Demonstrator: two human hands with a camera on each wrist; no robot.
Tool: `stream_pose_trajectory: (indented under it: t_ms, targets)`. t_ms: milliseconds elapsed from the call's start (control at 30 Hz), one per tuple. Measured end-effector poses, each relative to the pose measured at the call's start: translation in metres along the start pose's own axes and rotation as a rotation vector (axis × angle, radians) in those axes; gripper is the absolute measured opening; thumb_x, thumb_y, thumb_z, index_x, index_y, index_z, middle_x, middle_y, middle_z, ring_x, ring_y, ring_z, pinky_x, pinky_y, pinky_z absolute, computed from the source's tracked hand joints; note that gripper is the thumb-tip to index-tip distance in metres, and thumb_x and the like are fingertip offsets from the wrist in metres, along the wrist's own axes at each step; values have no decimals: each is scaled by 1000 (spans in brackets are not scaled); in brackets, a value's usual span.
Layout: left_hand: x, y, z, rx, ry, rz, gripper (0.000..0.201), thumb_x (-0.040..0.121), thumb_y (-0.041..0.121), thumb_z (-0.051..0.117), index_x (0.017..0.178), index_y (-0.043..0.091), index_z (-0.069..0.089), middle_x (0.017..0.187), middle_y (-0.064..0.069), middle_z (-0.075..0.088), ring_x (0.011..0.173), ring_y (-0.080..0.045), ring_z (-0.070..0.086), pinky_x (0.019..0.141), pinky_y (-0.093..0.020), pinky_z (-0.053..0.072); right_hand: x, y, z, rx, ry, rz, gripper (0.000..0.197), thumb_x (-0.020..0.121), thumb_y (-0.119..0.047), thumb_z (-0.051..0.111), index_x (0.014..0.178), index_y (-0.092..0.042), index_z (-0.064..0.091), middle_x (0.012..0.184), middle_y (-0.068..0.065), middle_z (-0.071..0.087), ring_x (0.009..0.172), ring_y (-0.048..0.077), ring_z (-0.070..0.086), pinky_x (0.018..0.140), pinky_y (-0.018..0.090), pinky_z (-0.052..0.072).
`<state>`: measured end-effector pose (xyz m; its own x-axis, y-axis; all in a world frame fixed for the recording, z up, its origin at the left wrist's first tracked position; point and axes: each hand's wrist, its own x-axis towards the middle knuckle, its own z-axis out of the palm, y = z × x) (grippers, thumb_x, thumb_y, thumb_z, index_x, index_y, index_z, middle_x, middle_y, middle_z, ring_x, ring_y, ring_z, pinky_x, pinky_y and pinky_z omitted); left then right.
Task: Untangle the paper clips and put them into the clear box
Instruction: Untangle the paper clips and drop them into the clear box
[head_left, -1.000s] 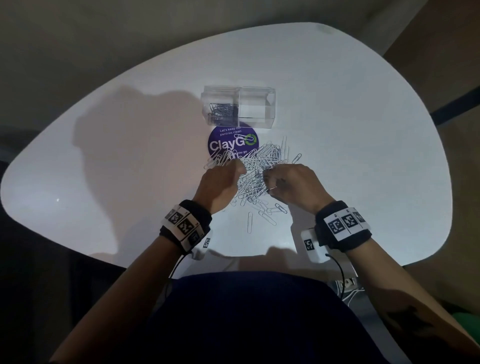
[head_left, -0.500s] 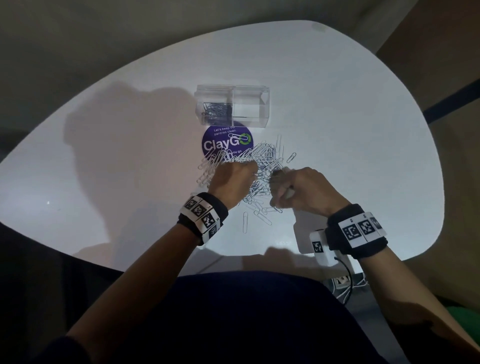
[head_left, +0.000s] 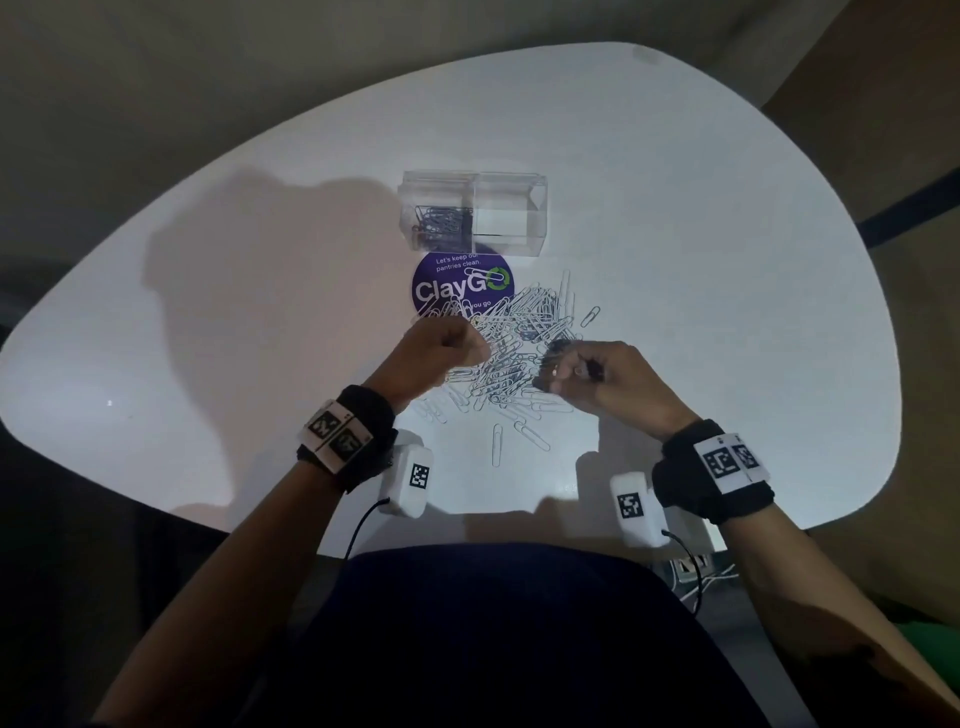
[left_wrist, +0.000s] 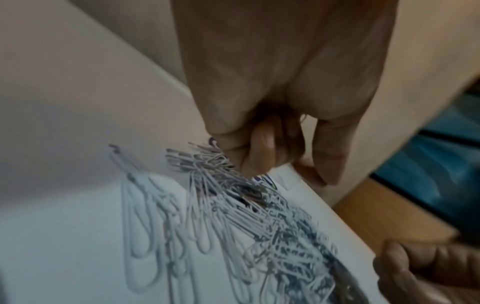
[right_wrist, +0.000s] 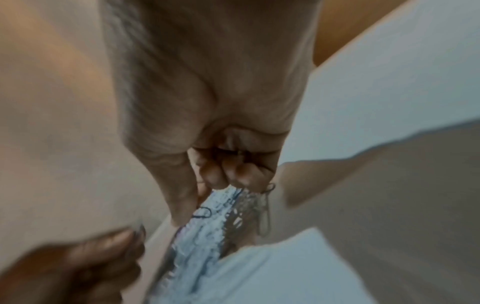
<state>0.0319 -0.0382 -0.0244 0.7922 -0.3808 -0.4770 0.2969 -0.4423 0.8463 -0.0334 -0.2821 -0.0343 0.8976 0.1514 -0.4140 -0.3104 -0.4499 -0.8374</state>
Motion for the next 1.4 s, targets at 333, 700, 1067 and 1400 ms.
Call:
stream_pose_trajectory:
  t_ms: [333, 700, 1067, 1400]
  targets:
    - [-7, 4, -7, -318, -171, -71, 5, 79, 5, 49, 76, 8, 49, 57, -6, 39, 46, -14, 28, 42, -19, 24, 11, -15, 3, 641, -2, 133, 10, 86, 5, 65, 84, -4, 62, 76, 14, 72, 68, 21, 70, 64, 25, 57]
    - [-11, 6, -9, -461, -182, -100, 10, 70, 17, 38, 67, 7, 40, 60, -12, 36, 49, -19, 20, 47, -26, 20, 33, -21, 11, 871, 40, 255, 22, 75, -18, 63, 63, -12, 45, 63, 6, 37, 57, 20, 34, 52, 32, 23]
    - [-4, 2, 13, 362, 32, 127, 22, 99, 17, 45, 93, 15, 66, 79, 7, 63, 69, -9, 57, 63, -26, 43, 39, -24, 25, -638, 152, -162, 16, 83, -17, 62, 92, -24, 73, 99, -5, 75, 94, 25, 67, 76, 36, 53]
    - [-6, -8, 34, 893, 145, 256, 6, 89, 27, 64, 89, 21, 65, 79, 2, 72, 73, -22, 64, 60, -28, 37, 38, -17, 21, -723, 175, -233, 7, 83, -14, 66, 83, -17, 72, 85, 0, 71, 79, 26, 65, 61, 29, 42]
